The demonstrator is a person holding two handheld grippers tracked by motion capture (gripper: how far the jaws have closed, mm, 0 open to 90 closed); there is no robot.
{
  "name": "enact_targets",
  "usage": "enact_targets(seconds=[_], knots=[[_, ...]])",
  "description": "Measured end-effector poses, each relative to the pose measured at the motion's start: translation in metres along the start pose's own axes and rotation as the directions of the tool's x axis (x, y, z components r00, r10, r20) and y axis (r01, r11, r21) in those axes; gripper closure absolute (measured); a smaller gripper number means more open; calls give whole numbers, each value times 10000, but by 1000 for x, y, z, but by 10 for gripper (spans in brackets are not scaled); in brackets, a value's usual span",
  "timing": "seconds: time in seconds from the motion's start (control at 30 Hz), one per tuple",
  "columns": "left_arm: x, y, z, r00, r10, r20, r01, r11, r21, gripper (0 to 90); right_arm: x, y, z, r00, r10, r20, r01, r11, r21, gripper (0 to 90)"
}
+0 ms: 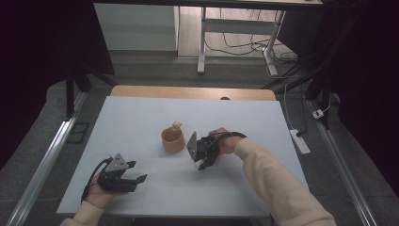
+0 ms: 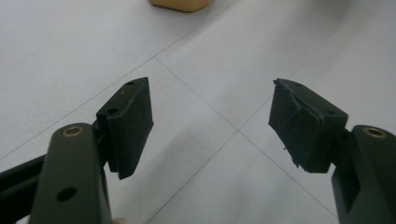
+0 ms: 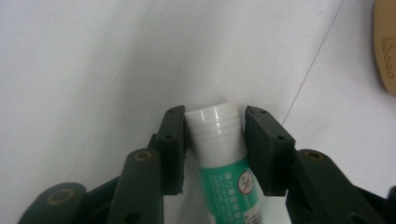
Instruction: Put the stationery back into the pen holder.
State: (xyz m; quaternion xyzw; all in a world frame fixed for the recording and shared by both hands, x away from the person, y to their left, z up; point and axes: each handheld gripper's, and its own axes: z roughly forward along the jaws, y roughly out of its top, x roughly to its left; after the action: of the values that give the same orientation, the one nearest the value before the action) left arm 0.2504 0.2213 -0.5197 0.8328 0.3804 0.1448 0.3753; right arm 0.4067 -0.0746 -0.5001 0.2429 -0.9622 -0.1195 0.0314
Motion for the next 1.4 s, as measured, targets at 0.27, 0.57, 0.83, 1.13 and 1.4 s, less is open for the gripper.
enact_targets(seconds=[0.27,0.57,0.83,1.13,1.4], knots=[[0,0,0,10000,-29,-23,29,10000,-55,306,0,-4,-4,9948,817,612,-786,9955,-526,647],[0,0,-1,10000,-30,-13,30,10000,-94,306,-2,-5,-29,9710,2073,1193,-1813,9633,-1977,653],[1,1,-1,10000,-15,5,15,9999,-110,306,0,-14,-45,9408,3065,1448,-2515,9175,-3081,654],[-1,2,0,10000,-2,27,2,9999,-133,306,7,-24,-60,8972,4054,1749,-2996,8500,-4332,653],[-1,3,1,10000,-4,65,5,9998,-180,306,17,-32,-65,8374,5130,1887,-3521,7703,-5317,653]])
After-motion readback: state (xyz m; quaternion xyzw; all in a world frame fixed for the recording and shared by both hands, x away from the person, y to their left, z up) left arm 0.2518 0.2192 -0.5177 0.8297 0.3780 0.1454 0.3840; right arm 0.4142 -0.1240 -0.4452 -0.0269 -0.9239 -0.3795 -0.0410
